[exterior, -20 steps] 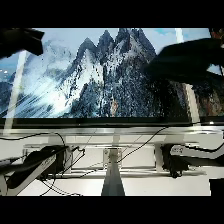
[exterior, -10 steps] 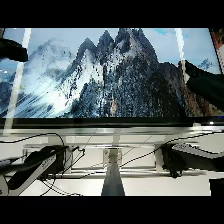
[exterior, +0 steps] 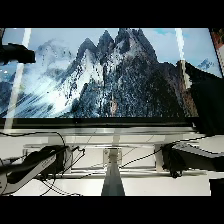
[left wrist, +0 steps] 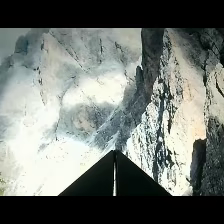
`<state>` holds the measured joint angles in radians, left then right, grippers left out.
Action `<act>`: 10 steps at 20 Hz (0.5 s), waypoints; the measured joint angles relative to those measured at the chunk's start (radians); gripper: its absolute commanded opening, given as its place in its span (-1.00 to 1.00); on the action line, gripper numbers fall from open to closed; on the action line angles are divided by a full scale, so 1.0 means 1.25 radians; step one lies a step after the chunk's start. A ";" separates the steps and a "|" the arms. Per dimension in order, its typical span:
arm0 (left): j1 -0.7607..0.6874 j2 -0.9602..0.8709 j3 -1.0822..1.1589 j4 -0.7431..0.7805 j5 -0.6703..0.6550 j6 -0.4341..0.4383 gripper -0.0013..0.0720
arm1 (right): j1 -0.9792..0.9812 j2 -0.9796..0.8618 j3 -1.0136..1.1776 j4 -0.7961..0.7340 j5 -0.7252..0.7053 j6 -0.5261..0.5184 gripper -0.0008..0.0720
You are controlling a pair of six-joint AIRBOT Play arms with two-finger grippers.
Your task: Fold the clothes and pants, and hang the long-sleeved shirts on hangers.
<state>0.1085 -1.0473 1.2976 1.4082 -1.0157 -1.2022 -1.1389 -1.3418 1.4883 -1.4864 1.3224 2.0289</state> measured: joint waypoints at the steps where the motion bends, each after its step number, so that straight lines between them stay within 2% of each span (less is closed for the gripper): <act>1: 0.000 -0.002 0.000 0.000 -0.001 -0.001 -0.90 | 0.008 0.000 0.000 0.004 -0.019 -0.020 -0.85; 6: 0.000 -0.006 0.000 -0.002 -0.002 -0.002 -0.90 | 0.147 -0.013 0.000 0.055 -0.099 -0.143 -0.85; 10: 0.000 -0.006 0.000 -0.002 -0.002 -0.002 -0.90 | 0.385 -0.033 0.000 0.082 -0.156 -0.263 -0.85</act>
<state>0.1085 -1.0554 1.2976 1.4055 -1.0180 -1.2049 -0.6571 -1.3834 1.4883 -1.3834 1.1271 1.6997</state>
